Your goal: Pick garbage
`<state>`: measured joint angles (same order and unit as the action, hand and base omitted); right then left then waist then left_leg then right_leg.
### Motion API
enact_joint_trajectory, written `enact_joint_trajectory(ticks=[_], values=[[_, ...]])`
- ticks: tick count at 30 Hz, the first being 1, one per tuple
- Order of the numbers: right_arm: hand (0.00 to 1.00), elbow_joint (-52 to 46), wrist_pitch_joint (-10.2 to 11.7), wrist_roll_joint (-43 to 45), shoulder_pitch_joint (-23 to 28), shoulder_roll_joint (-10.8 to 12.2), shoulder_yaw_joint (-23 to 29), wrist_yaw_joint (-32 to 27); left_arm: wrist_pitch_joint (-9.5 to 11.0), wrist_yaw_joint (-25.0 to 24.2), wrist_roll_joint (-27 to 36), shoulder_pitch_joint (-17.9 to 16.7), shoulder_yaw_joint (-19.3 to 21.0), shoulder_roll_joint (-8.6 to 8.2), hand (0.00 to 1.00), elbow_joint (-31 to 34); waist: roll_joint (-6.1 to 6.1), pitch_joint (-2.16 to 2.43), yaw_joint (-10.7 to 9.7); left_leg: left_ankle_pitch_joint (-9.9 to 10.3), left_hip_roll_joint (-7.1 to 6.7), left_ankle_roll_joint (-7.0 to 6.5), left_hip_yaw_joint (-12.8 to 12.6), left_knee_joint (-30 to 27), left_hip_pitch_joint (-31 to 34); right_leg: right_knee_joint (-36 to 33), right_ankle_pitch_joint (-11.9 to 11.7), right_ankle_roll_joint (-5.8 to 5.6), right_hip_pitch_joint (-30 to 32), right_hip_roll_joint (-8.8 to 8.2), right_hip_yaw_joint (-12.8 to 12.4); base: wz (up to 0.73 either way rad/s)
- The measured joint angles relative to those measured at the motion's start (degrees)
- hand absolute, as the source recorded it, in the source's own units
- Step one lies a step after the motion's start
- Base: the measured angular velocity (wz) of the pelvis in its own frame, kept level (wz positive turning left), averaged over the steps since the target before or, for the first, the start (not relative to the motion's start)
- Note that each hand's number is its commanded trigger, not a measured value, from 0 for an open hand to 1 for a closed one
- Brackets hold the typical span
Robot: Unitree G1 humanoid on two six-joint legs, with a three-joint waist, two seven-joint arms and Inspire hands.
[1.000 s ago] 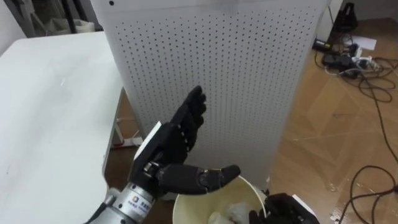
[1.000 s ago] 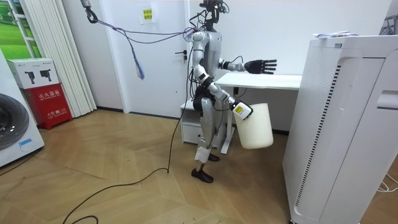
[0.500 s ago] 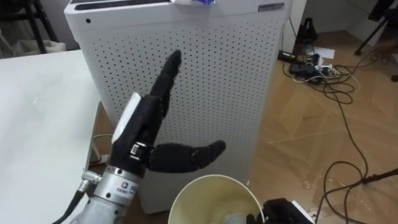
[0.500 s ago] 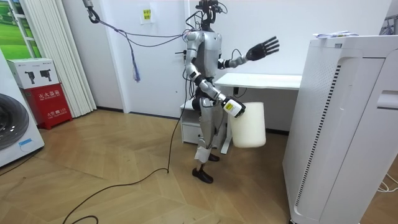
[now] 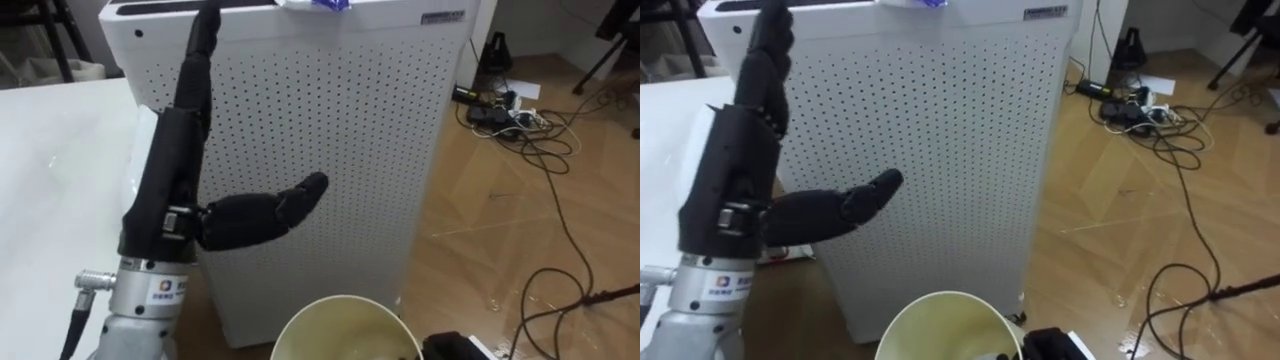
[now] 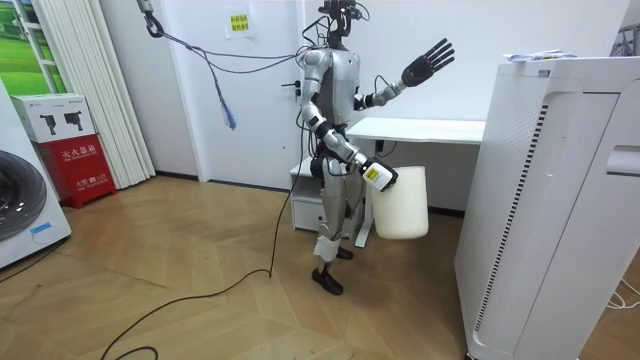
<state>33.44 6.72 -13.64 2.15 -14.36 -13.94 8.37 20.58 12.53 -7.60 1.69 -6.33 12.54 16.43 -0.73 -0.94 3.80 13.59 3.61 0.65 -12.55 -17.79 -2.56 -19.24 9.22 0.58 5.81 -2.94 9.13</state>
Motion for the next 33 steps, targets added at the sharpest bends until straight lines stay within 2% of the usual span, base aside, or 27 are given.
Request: enact_joint_trajectory(ticks=[2,3,4,5,6,7,8,9,10,12,13,14,16,19,20,22,23,25,27,29,30,33], values=[[1.00,0.0,0.0,0.1,0.1,0.1,0.0,0.4,0.0,0.7,-0.7,0.0,0.6,0.03,0.00,0.0,-0.16,-0.01,-0.3,0.0,0.28,0.00,0.1,-2.7,1.1,-0.6,0.3,0.51,-0.1,-0.06,0.3,-0.17],[1.00,0.0,0.0,0.2,0.1,0.2,0.0,0.6,0.0,0.9,-1.7,0.0,1.1,0.04,0.00,0.0,-0.19,-0.09,-0.4,0.0,0.85,0.01,0.2,-7.2,3.1,-0.5,0.4,0.87,-0.4,0.00,0.1,0.00],[1.00,0.0,0.0,0.3,0.2,0.3,0.0,0.7,0.0,1.1,-2.5,0.0,1.2,0.03,0.00,0.0,-0.04,-0.45,-0.4,0.1,1.37,0.42,1.3,-13.8,6.9,-0.6,0.7,1.21,-1.0,-0.33,-1.3,-0.03],[1.00,0.0,0.0,0.2,0.3,0.5,0.0,0.8,0.1,1.1,-3.3,-0.1,1.2,-0.14,0.00,0.0,0.34,-0.62,-0.2,0.6,0.80,0.18,2.6,-14.1,8.2,-0.7,0.9,1.28,-1.1,-0.43,-1.7,0.00],[1.00,0.1,0.0,0.1,0.4,-0.1,0.3,1.1,0.7,1.4,-5.0,0.0,1.2,-0.26,0.00,0.0,0.19,-0.56,-0.1,1.0,-0.90,0.29,4.9,-9.6,10.9,-0.7,1.6,1.45,-0.9,-0.65,-2.3,0.00],[1.00,0.1,0.0,0.1,0.4,-0.6,0.6,1.2,1.2,1.6,-5.8,-0.1,1.2,-0.31,0.00,0.0,0.02,-0.46,0.0,0.3,-1.54,0.56,5.5,-6.9,12.2,-1.0,1.9,1.40,-0.6,-0.70,-2.5,-0.16],[1.00,0.5,0.0,0.0,0.8,-1.3,0.8,1.4,2.0,2.0,-6.9,-0.2,1.2,-0.34,0.00,0.0,-0.31,-0.36,0.9,-2.8,-2.63,0.69,7.0,-2.6,14.3,-2.3,3.0,0.62,0.0,-0.74,-3.4,-0.52],[1.00,0.8,0.0,0.2,1.4,-1.9,0.7,1.5,3.0,2.9,-7.8,-0.7,1.3,-0.42,0.00,0.1,-0.61,-0.09,2.5,-5.9,-3.02,0.51,7.8,-1.9,14.9,-4.5,4.3,-0.11,0.4,-0.76,-4.1,-0.57],[1.00,0.9,0.0,0.3,2.0,-1.6,0.7,1.5,3.7,3.7,-8.8,-1.0,1.6,-0.46,0.00,0.1,-0.93,0.41,2.9,-7.8,-3.21,-1.72,7.6,-1.9,14.1,-5.9,5.3,-0.84,0.1,-0.90,-3.1,-0.36],[1.00,1.3,0.1,0.3,2.6,-1.2,0.7,2.5,4.5,4.6,-10.8,-1.2,1.7,-0.48,0.00,0.1,0.32,0.06,2.6,-7.7,-3.41,-1.99,6.6,-1.7,12.9,-5.9,6.0,-1.32,-0.5,-2.27,-1.6,0.10],[1.00,1.6,0.1,0.2,2.6,-1.2,0.7,2.9,4.8,4.8,-11.2,-1.5,1.7,-0.47,0.00,0.1,0.64,0.07,2.4,-7.6,-3.44,-2.13,6.6,-1.8,12.8,-5.6,6.1,-1.41,-0.8,-2.45,-1.3,0.11],[1.00,1.9,0.2,0.2,2.6,-1.1,0.9,3.1,5.0,5.0,-12.1,-1.6,1.7,-0.39,0.00,0.1,1.13,0.13,2.3,-7.3,-3.53,-2.53,6.6,-2.1,12.9,-5.5,6.1,-1.28,-0.9,-2.66,-0.9,0.05],[1.00,1.9,0.2,0.2,2.5,-1.0,0.8,2.9,5.0,5.4,-12.2,-1.6,1.7,-0.05,0.00,0.1,1.26,0.22,2.6,-6.4,-3.57,-2.88,6.6,-3.9,13.2,-5.6,6.3,-0.93,-1.1,-2.79,-1.0,-0.02],[1.00,1.9,0.2,0.2,2.4,-0.7,0.7,2.9,5.1,6.0,-12.1,-1.4,1.7,0.24,0.00,0.1,1.31,0.20,2.6,-3.7,-3.97,-3.19,6.7,-6.8,13.2,-7.0,7.9,-1.47,-1.9,-3.30,-1.2,0.00],[1.00,1.9,0.2,0.2,2.4,-0.5,0.7,2.8,5.1,6.0,-12.2,-0.9,1.7,0.25,0.00,0.1,1.30,0.17,2.6,-2.1,-4.36,-3.44,6.7,-8.6,13.4,-8.8,9.2,-1.80,-1.8,-4.02,-1.1,0.00],[1.00,1.9,0.2,0.2,2.4,-0.5,0.4,2.2,5.1,6.2,-12.5,-0.7,1.7,0.27,0.00,0.1,1.29,0.16,2.8,1.1,-5.76,-4.38,5.9,-10.7,12.7,-14.9,11.9,-3.32,-0.9,-6.25,-0.9,-0.08],[1.00,1.9,0.2,0.2,2.3,-0.6,0.4,2.0,5.1,6.5,-13.0,-0.6,1.7,0.28,0.00,0.1,1.15,0.17,2.7,1.7,-6.11,-4.61,5.7,-11.3,12.7,-17.2,12.0,-3.57,-0.4,-6.81,-0.5,-0.07],[1.00,1.8,0.2,0.4,2.3,-0.5,-0.1,1.5,5.2,7.7,-14.7,0.4,1.7,0.72,0.00,0.1,1.28,0.02,2.5,3.0,-7.25,-5.74,4.7,-12.0,11.4,-23.8,11.8,-3.92,1.3,-9.31,0.3,0.00],[1.00,1.7,0.2,0.4,2.3,-0.4,-0.4,1.6,6.1,8.4,-14.7,0.8,1.7,1.38,0.00,0.1,0.73,-0.08,1.9,3.8,-7.11,-6.19,4.5,-12.4,10.5,-24.4,11.0,-4.79,1.3,-9.46,0.3,0.00],[1.00,1.6,0.3,0.4,2.3,-0.3,-0.5,1.7,6.6,9.4,-14.7,1.6,1.7,2.28,0.00,0.2,0.33,-0.27,1.9,4.1,-7.05,-6.64,4.7,-12.5,10.3,-23.0,10.8,-4.98,0.5,-9.18,0.5,0.02],[1.00,1.5,0.3,0.4,2.3,-0.3,-0.5,1.7,6.6,9.9,-14.7,1.7,1.8,2.50,0.00,0.4,-0.09,-0.37,1.4,4.2,-6.99,-6.74,5.1,-12.2,10.5,-20.8,10.6,-5.32,-0.3,-8.90,1.1,0.04],[1.00,1.2,0.3,0.6,2.3,-0.3,-0.5,1.8,6.4,10.9,-17.6,1.8,1.8,2.66,0.00,0.6,-0.54,-0.16,1.5,4.0,-6.84,-6.91,5.6,-11.7,11.7,-13.0,10.5,-5.44,-2.1,-7.76,2.1,-0.12]])
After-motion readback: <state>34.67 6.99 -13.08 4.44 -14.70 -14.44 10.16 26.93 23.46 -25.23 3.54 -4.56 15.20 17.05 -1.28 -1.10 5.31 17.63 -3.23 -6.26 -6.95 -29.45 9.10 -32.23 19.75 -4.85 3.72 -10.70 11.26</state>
